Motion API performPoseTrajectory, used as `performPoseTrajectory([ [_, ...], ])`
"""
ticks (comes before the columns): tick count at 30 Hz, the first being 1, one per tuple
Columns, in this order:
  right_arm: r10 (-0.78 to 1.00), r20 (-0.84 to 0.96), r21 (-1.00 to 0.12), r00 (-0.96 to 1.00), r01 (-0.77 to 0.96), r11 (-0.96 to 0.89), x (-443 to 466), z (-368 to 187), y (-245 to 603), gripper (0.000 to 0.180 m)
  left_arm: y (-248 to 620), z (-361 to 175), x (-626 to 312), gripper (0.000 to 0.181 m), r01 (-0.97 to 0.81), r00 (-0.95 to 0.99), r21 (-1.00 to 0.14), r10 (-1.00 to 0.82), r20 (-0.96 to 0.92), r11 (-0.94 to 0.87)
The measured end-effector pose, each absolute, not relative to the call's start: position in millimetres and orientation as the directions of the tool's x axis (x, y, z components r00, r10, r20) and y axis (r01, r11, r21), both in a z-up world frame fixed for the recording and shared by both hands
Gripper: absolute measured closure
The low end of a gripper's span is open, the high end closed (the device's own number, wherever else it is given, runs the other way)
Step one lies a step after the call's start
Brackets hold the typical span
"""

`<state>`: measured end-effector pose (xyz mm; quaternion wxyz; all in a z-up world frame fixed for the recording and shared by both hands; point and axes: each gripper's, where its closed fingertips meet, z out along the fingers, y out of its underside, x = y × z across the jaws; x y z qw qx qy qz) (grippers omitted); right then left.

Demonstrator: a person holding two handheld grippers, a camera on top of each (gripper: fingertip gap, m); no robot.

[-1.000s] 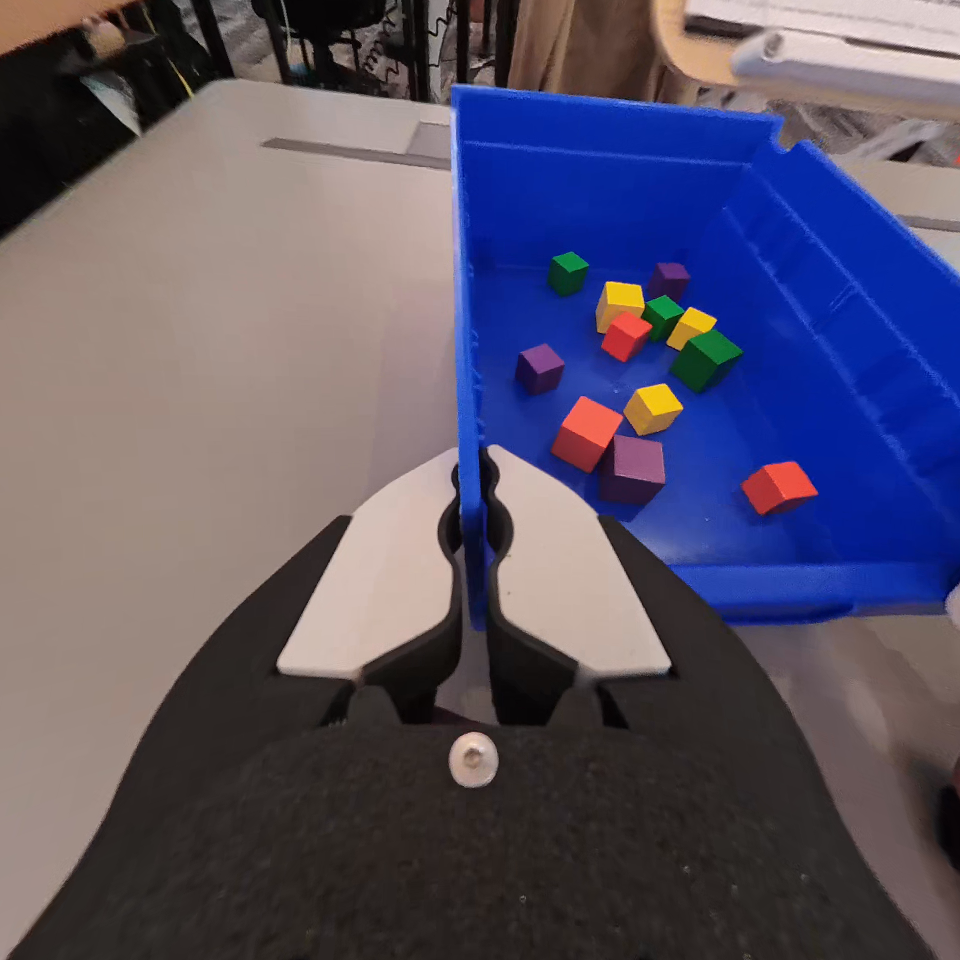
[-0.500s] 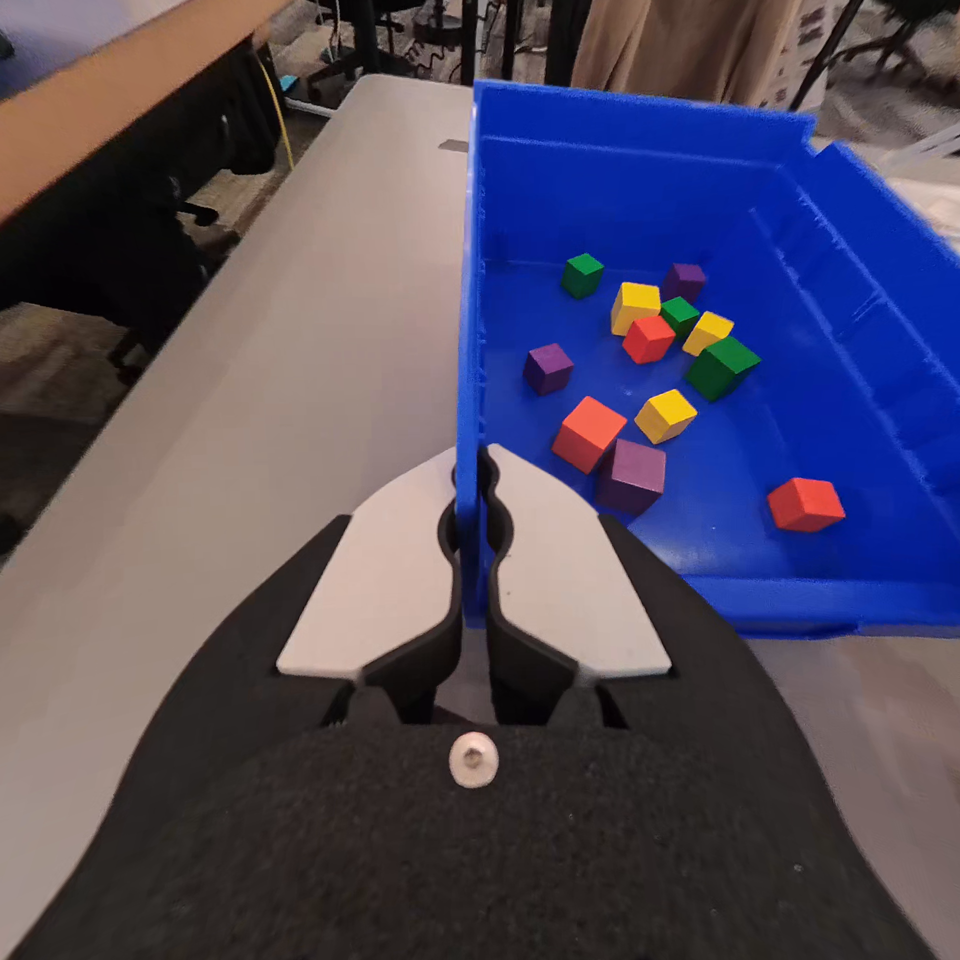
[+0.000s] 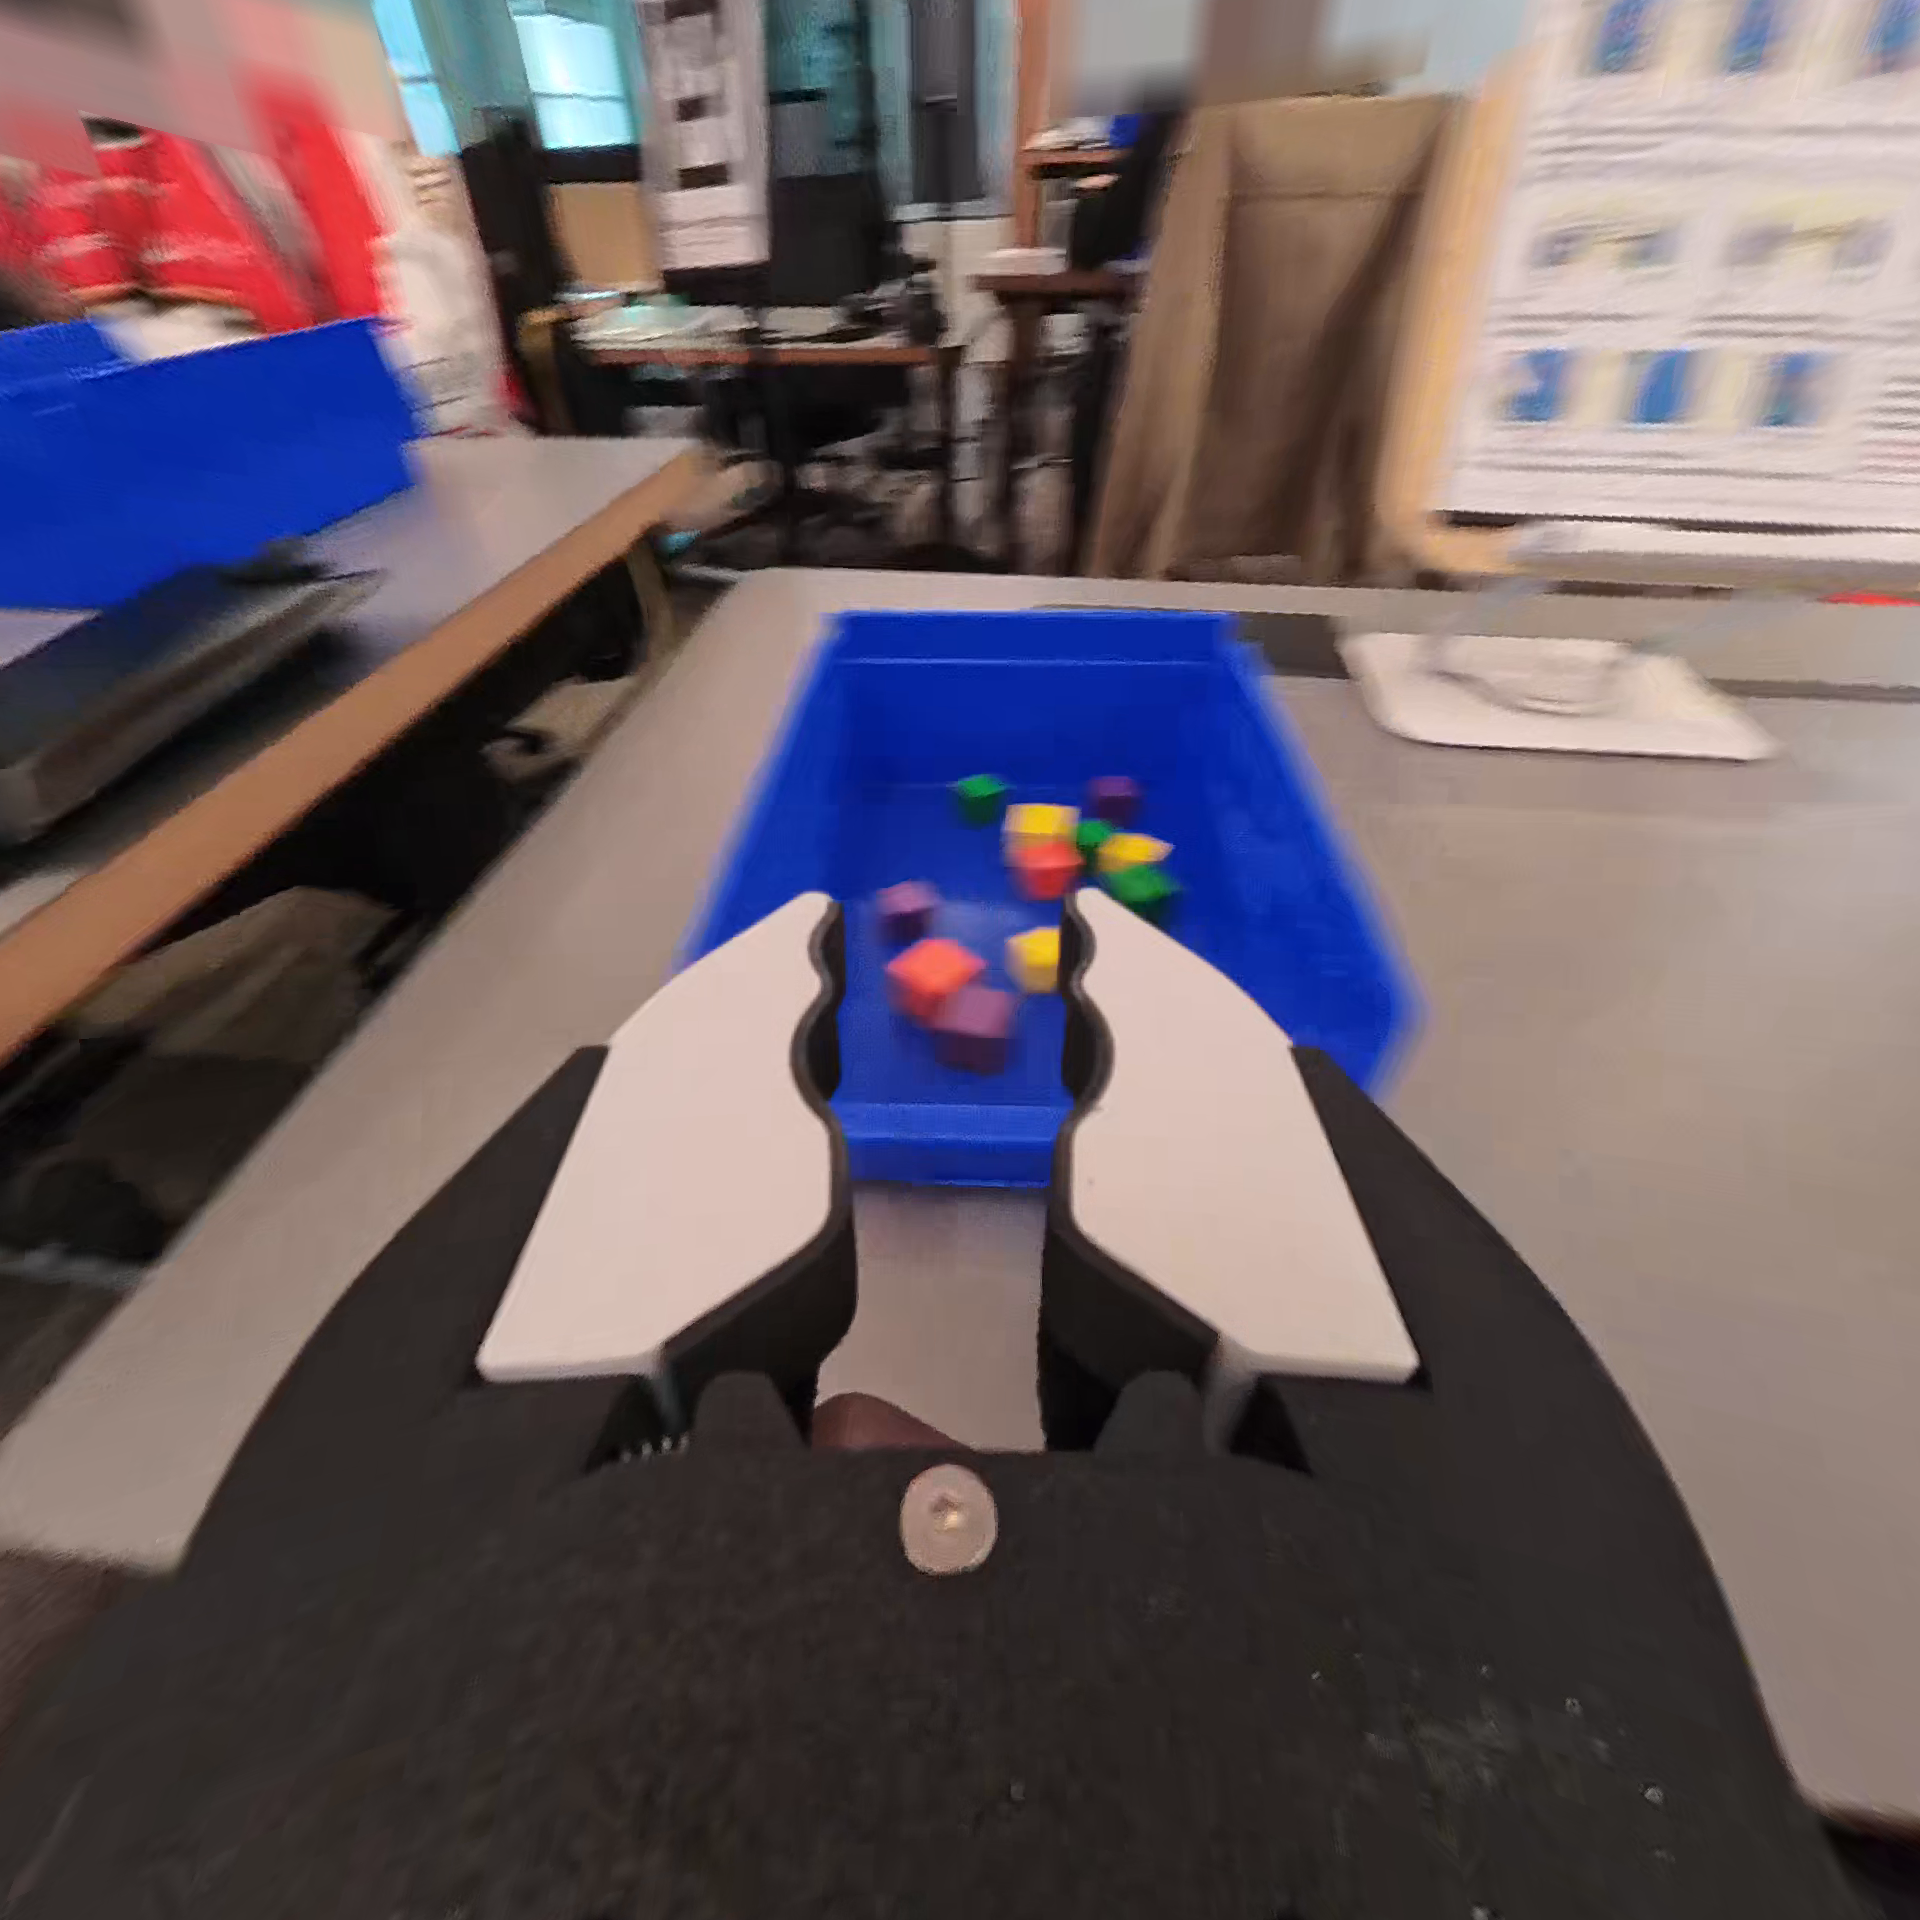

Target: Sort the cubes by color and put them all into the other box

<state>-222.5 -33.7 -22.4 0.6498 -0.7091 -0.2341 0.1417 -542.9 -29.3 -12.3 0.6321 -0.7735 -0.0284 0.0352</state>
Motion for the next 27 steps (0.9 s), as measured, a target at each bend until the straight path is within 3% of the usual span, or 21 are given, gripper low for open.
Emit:
performPoseTrajectory([
  [5,0.187,0.07,-0.988,0.98,0.094,-0.124,-9.0,-38.9,-30.7,0.143,-41.0,-21.5,-336.5,0.147,-0.04,0.9,-0.972,-0.432,0.066,-0.232],
  [11,-0.264,0.033,-0.994,0.964,0.005,-0.108,209.2,-58.7,-57.6,0.144,-31.7,-63.1,-93.7,0.142,-0.156,0.65,-0.948,-0.752,0.114,-0.279],
  [14,-0.251,-0.008,-0.974,0.968,-0.064,-0.217,247.2,-87.6,-42.5,0.132,-19.4,-72.6,5.0,0.134,-0.167,0.573,-0.944,-0.807,0.141,-0.284],
  [18,-0.15,-0.053,-0.946,0.987,-0.097,-0.309,251.1,-117.0,-12.0,0.13,6.6,-104.5,69.7,0.123,-0.241,0.638,-0.912,-0.763,0.109,-0.332],
  [20,-0.119,-0.072,-0.928,0.99,-0.11,-0.357,251.9,-130.8,0.1,0.141,4.9,-112.3,83.3,0.117,-0.221,0.642,-0.91,-0.755,0.135,-0.35],
  [23,-0.127,-0.08,-0.9,0.989,-0.127,-0.417,264.2,-139.7,6.9,0.176,-2.0,-114.6,91.6,0.115,-0.224,0.637,-0.921,-0.763,0.109,-0.319],
  [27,-0.074,-0.124,-0.888,0.99,-0.144,-0.437,278.1,-140.1,5.0,0.176,-18.9,-115.1,102.5,0.12,-0.247,0.592,-0.918,-0.799,0.109,-0.309],
])
